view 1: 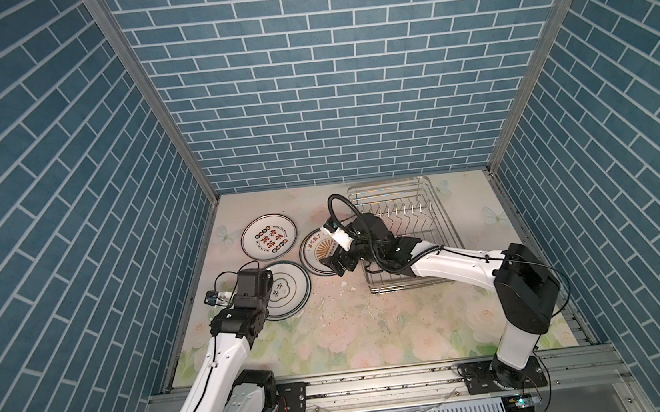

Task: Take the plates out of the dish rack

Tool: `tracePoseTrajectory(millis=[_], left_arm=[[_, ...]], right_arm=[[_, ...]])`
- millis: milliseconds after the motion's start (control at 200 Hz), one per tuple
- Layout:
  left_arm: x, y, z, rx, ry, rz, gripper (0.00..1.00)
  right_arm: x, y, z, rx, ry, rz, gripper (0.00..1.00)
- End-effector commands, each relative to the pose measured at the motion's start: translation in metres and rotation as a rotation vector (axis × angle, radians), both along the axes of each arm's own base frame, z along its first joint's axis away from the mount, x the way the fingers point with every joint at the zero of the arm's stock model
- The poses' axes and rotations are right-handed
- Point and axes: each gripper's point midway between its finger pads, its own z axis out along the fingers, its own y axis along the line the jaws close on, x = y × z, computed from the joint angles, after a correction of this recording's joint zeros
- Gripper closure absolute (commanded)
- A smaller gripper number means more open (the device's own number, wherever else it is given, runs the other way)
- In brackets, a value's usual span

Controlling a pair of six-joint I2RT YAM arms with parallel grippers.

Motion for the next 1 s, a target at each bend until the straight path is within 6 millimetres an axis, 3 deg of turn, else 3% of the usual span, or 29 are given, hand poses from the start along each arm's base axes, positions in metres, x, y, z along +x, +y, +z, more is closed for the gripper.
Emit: tracePoseTrajectory(millis=[0, 120, 180, 345, 485, 610, 700, 805, 996], left_arm=[[0.017, 0.024, 0.053, 0.216, -0.182, 0.001, 0.0], [0.033, 0.022, 0.08, 0.353, -0.355, -0.078, 0.0], [0.037, 0.02, 0.08, 0.387, -0.388, -0.1, 0.0], [0.045, 0.033, 0.087, 0.594, -0.282, -0.118, 0.0], [0.072, 0.019, 0.085, 0.747, -0.257, -0.273, 0.0], [0.074, 0.024, 0.085, 0.843, -0.194, -0.3, 0.0], [0.073, 0.026, 0.083, 0.896, -0.133, -0.327, 0.0], [0.065, 0.037, 0.082, 0.961, -0.068, -0.302, 0.0], [0.061, 0.04, 0.067, 1.01, -0.035, -0.312, 0.0]], right_arm=[[0.041, -0.05, 0.055, 0.135, -0.032, -0.233, 0.01], [0.076, -0.12, 0.082, 0.189, -0.004, -0.457, 0.01], [0.089, -0.158, 0.092, 0.189, -0.037, -0.589, 0.01], [0.112, -0.259, 0.089, 0.09, -0.08, -0.915, 0.02], [0.121, -0.361, 0.081, 0.091, -0.183, -1.202, 0.05], [0.105, -0.434, 0.071, 0.079, -0.078, -1.366, 0.05], [0.084, -0.473, 0.066, 0.022, -0.094, -1.477, 0.05], [0.064, -0.502, 0.051, -0.043, -0.105, -1.554, 0.05], [0.055, -0.524, 0.01, -0.079, -0.056, -1.613, 0.07]])
